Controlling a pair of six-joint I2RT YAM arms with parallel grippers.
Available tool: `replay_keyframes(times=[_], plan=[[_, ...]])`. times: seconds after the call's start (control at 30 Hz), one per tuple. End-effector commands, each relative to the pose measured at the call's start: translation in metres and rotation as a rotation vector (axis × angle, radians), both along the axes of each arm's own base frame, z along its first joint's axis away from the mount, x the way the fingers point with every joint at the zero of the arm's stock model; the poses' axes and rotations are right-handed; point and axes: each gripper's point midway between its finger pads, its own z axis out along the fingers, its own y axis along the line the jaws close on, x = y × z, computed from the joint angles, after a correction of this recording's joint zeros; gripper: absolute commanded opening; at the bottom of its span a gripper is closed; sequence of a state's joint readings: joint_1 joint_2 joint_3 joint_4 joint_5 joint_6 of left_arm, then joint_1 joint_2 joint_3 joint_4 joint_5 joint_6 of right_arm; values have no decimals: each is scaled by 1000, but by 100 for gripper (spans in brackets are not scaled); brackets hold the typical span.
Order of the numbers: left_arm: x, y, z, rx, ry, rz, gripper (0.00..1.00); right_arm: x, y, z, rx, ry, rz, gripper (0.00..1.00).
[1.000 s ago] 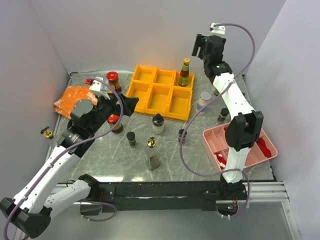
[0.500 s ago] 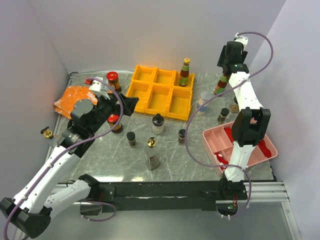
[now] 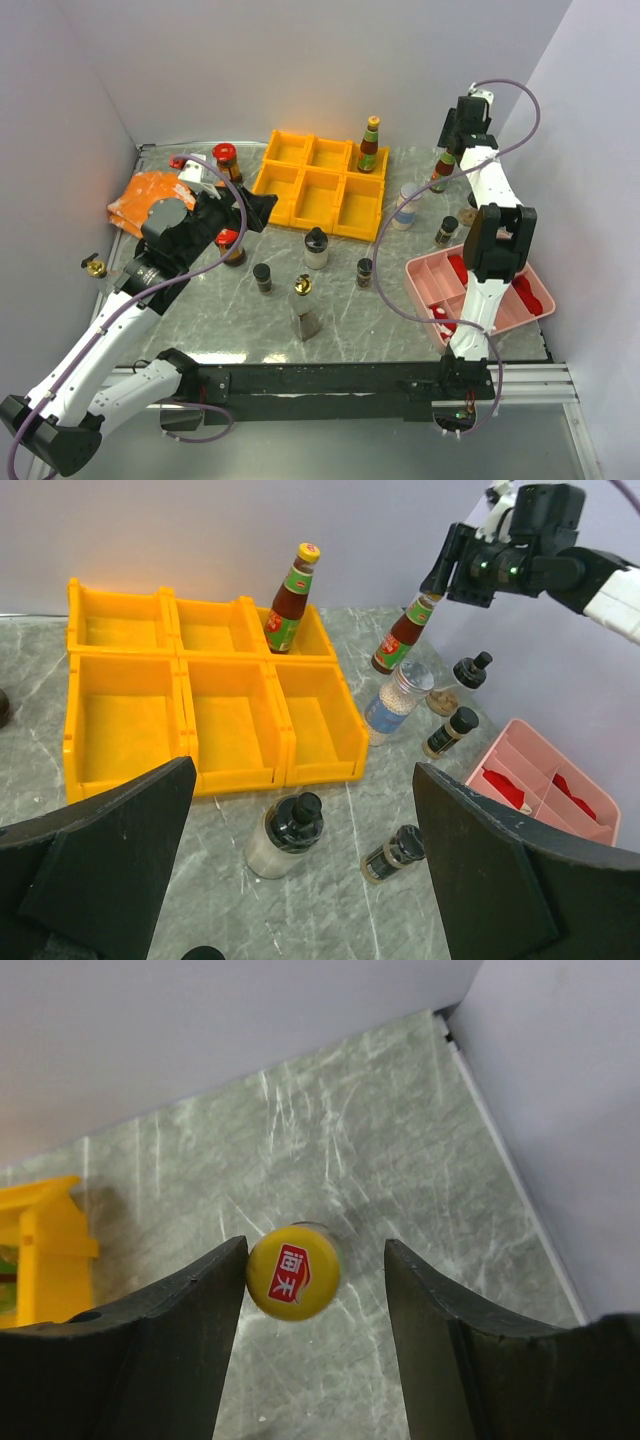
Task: Organize the condiment bottles
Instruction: Pick up the bottle from the corner of the board.
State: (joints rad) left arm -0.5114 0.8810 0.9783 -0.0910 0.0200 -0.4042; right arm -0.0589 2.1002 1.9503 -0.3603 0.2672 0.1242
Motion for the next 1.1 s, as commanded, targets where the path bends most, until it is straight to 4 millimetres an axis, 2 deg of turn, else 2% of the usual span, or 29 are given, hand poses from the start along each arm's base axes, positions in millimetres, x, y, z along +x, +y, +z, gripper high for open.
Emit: replay_keyframes(times=[0.0,0.17,0.5,0.67,0.73,0.77,0.8,0.9,0.93,1.07], plan=[[-1,1,17,-5,-50,1,96,10,2,-10,-11,11,37,63],[0,0,16,-4,-46,-5,96,14,-1,-17,-17,16,32,58],[0,0,15,-2,-46,-2,96,22,-7,-16,-49,0,32,54],[0,0,15,-2,-46,0,96,20,-9,-9,-75,-3,29,38],[0,1,15,-2,-46,1,96,17,-11,-7,-91,-8,24,25],[0,1,15,-2,-46,1,96,15,-11,4,-94,-29,22,21],[0,1,15,-3,-46,3,96,12,-11,4,-98,-30,21,13],[-1,0,16,-4,-49,0,96,7,-8,21,-101,-65,26,1],[0,0,15,-3,-46,0,96,4,-6,33,-103,-86,30,0],[-1,2,16,-3,-50,6,96,0,7,54,-98,-130,62,0]])
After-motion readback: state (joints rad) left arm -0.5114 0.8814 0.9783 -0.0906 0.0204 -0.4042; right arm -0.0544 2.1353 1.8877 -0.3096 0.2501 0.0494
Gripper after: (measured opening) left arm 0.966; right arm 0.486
